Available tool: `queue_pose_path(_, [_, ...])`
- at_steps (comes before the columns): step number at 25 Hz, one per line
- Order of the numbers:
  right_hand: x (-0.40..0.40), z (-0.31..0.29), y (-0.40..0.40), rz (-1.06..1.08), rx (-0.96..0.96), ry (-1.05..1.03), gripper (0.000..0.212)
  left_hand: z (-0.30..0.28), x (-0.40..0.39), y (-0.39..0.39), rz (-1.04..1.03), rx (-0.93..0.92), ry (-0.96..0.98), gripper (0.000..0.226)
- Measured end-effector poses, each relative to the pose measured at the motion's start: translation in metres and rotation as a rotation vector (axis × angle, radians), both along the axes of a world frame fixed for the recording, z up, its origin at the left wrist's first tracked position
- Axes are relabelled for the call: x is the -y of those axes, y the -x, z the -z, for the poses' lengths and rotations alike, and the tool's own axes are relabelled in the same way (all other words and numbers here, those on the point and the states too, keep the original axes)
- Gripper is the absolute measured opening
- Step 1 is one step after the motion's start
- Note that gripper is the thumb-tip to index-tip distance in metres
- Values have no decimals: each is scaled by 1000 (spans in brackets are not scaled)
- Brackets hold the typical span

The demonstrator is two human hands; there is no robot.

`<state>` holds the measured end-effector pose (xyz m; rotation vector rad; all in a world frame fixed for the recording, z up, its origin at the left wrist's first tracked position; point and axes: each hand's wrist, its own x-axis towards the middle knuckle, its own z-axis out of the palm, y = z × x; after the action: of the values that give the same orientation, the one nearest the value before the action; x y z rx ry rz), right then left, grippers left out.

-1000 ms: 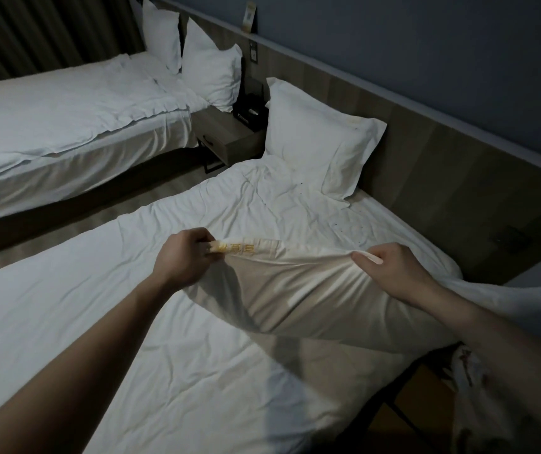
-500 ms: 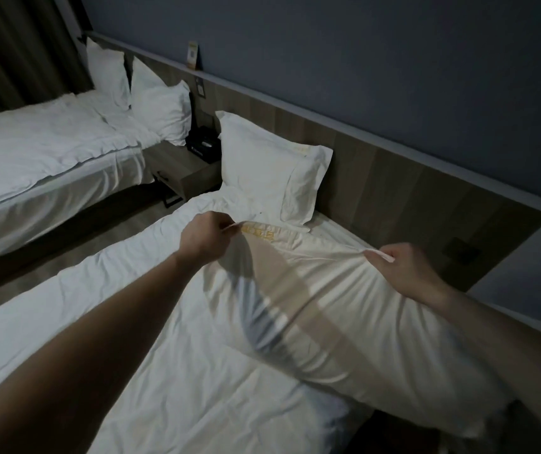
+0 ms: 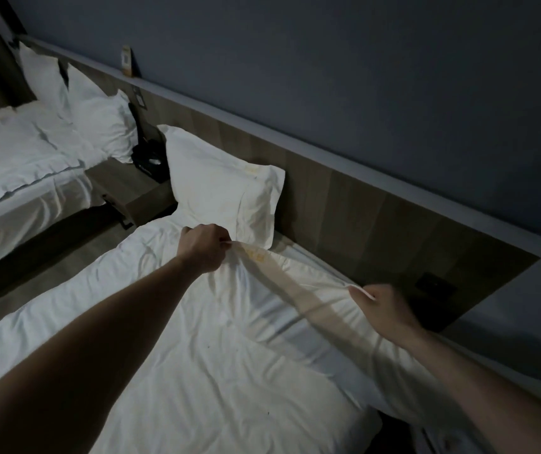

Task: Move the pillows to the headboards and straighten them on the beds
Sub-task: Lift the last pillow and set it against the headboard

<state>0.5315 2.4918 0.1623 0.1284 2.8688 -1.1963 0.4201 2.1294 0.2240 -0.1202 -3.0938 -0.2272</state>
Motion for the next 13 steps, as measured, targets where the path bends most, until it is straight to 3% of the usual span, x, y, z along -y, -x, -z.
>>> queue_pose_path(13, [-103, 64, 157, 108, 115, 33, 60, 56, -122, 202, 63, 9, 186, 27])
